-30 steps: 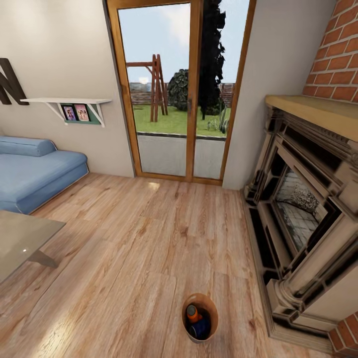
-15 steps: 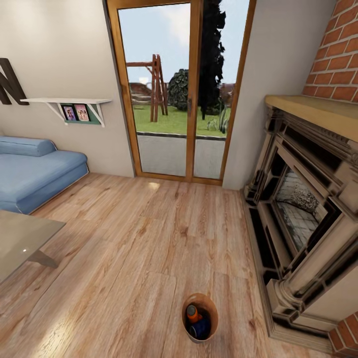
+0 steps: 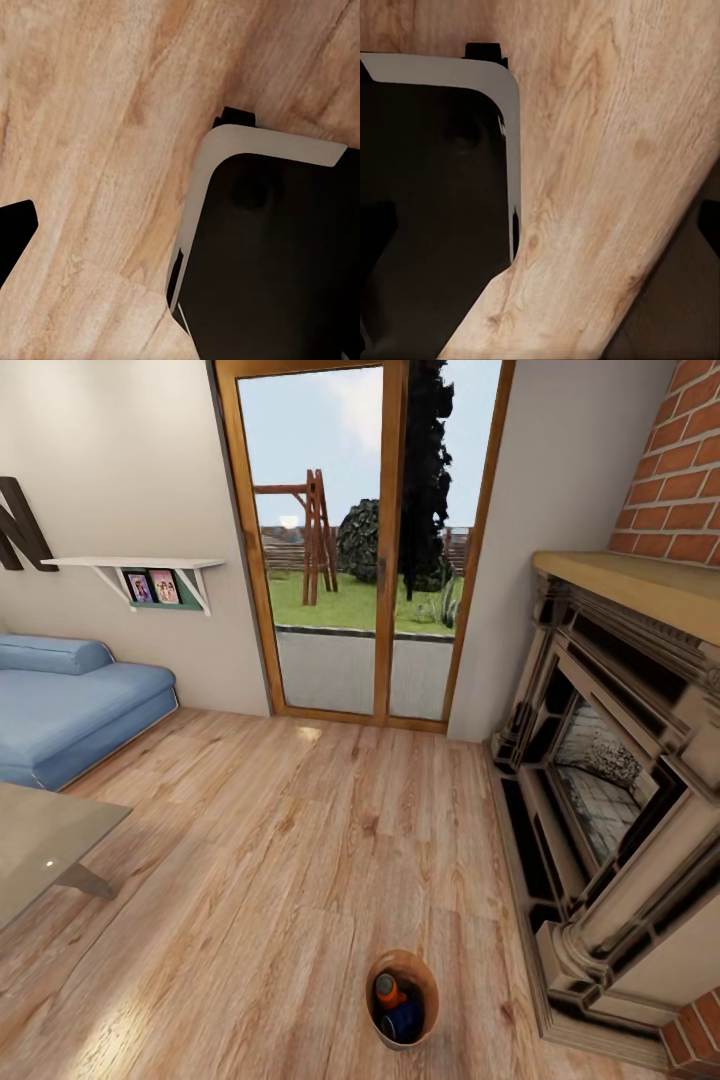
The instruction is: Put the three can of soda from the living room inside the tash can in the kitchen.
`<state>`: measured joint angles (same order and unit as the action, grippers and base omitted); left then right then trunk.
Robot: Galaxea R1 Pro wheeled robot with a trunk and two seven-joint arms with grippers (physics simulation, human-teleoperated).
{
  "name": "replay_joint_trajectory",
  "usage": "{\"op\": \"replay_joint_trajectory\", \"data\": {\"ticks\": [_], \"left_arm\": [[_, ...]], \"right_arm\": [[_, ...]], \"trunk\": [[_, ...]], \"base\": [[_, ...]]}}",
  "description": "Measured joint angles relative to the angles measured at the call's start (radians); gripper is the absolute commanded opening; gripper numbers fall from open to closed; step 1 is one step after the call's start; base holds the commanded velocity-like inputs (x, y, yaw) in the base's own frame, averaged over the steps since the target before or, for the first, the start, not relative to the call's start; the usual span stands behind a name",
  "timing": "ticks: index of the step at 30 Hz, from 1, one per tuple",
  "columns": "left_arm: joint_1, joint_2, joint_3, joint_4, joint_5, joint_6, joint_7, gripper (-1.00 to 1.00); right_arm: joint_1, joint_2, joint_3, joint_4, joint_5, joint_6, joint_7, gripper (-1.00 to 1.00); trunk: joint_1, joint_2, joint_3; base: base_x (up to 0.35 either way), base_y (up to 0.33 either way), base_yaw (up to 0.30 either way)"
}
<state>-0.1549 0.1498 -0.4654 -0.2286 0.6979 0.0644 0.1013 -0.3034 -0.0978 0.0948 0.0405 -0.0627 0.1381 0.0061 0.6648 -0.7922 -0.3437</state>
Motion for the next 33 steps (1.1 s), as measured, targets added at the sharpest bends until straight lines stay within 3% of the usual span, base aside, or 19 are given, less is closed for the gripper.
{"op": "replay_joint_trajectory", "data": {"ticks": [33], "left_arm": [[0.000,0.000,0.000,0.000,0.000,0.000,0.000,1.00]], "right_arm": [[0.007,0.001,-0.001,-0.001,-0.002,0.000,0.000,1.00]], "trunk": [[0.000,0.000,0.000]], "base": [[0.000,0.000,0.000]]}}
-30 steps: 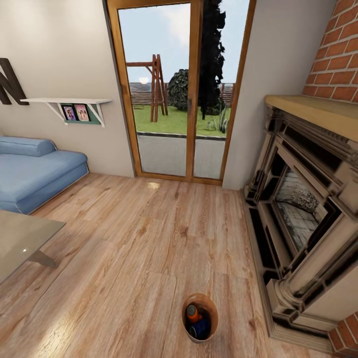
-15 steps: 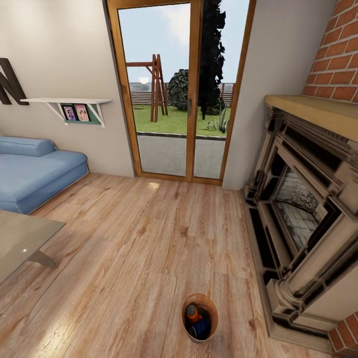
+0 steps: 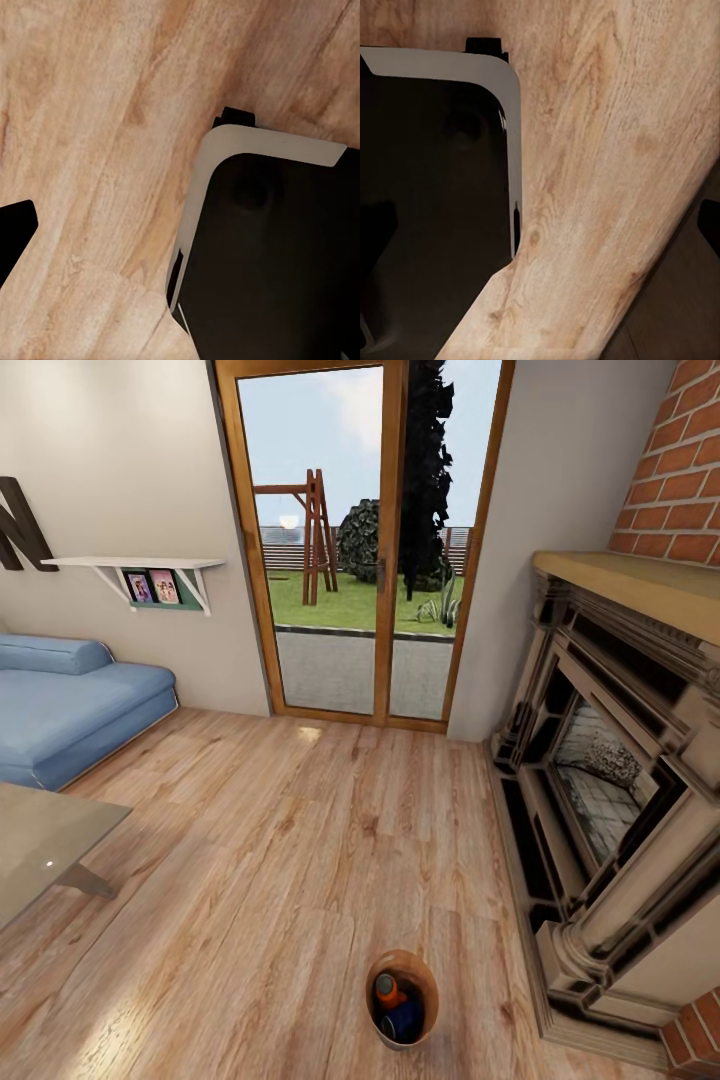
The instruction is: Put the three can of soda from the living room inside the tash can in the kitchen.
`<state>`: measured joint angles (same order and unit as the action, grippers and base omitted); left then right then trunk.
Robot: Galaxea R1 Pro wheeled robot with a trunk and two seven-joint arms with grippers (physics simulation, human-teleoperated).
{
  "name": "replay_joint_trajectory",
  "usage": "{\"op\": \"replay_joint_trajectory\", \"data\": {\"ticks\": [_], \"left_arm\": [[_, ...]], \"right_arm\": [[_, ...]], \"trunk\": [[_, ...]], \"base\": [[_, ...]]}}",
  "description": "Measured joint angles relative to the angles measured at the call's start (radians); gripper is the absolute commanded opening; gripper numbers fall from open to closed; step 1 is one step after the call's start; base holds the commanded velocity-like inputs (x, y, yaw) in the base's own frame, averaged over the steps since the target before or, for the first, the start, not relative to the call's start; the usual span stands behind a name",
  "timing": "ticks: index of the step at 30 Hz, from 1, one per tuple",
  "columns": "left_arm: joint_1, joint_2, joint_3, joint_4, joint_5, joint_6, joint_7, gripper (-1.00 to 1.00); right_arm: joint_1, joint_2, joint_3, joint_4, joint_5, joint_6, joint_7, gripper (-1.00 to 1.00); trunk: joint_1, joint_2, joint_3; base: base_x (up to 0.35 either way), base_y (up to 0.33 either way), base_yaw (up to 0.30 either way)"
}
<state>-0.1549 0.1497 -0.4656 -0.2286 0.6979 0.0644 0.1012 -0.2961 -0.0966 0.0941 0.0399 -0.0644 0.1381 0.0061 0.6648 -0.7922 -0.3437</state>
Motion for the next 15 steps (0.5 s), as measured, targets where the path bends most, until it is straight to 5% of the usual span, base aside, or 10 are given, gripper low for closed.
{"op": "replay_joint_trajectory", "data": {"ticks": [15], "left_arm": [[0.000,0.000,0.000,0.000,0.000,0.000,0.000,1.00]], "right_arm": [[0.000,0.000,0.000,0.000,0.000,0.000,0.000,1.00]], "trunk": [[0.000,0.000,0.000]], "base": [[0.000,0.000,0.000]]}}
